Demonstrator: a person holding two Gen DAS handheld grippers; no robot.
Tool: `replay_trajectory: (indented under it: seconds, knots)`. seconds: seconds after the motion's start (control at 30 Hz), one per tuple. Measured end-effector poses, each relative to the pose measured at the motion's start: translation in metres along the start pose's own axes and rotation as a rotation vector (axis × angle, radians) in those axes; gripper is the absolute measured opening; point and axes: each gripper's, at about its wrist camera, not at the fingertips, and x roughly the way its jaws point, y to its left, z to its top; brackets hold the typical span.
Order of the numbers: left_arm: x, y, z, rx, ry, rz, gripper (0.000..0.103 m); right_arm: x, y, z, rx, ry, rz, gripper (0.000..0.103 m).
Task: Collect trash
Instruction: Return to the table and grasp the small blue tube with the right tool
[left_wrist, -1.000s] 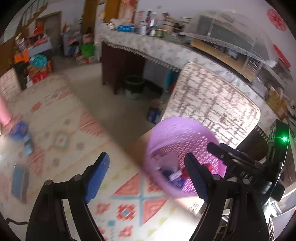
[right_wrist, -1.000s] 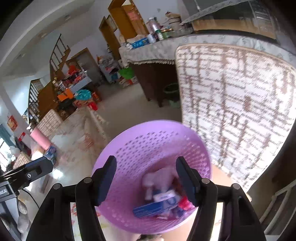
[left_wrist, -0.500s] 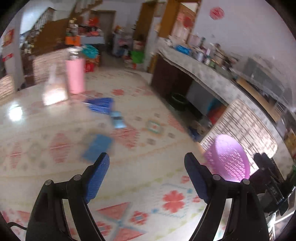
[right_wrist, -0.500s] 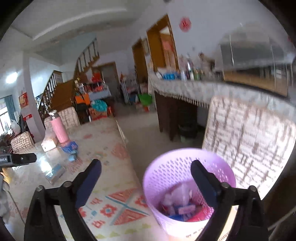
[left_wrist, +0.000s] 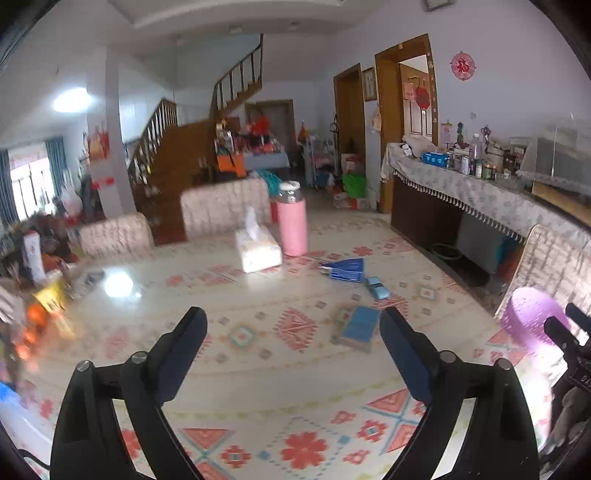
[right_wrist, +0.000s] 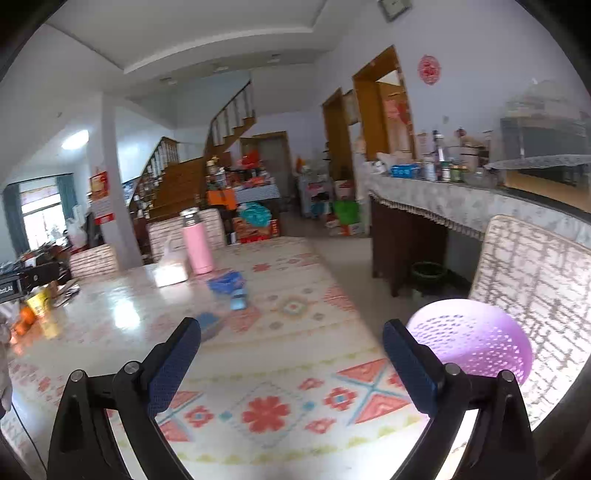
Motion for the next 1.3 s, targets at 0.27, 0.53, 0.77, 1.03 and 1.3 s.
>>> replay_trajectory:
  seconds: [0.27,0.53,0.77,1.03,1.3]
  knots:
    - [0.036,0.002,-0.023,0.013,0.133,-0.040,0.095,0.022,0.015,-0.015,-0.014,0.081,0.061,0.100]
    - [0.127,-0.019,-0.023,-0.054,0.264,-0.069,0.095,0.130,0.016,0.001,0.039,0.328,0.152,0.100]
    - [0.186,-0.034,-0.035,-0.167,0.337,-0.128,0.095,0.246,0.031,0.020,-0.024,0.496,0.172,0.086]
    - [0.200,-0.014,-0.046,-0.193,0.314,-0.118,0.095,0.349,0.055,0.026,-0.053,0.599,0.156,0.072]
    - [0.214,0.020,-0.052,-0.320,0.359,-0.100,0.095,0.381,0.077,0.019,-0.099,0.646,0.119,0.035]
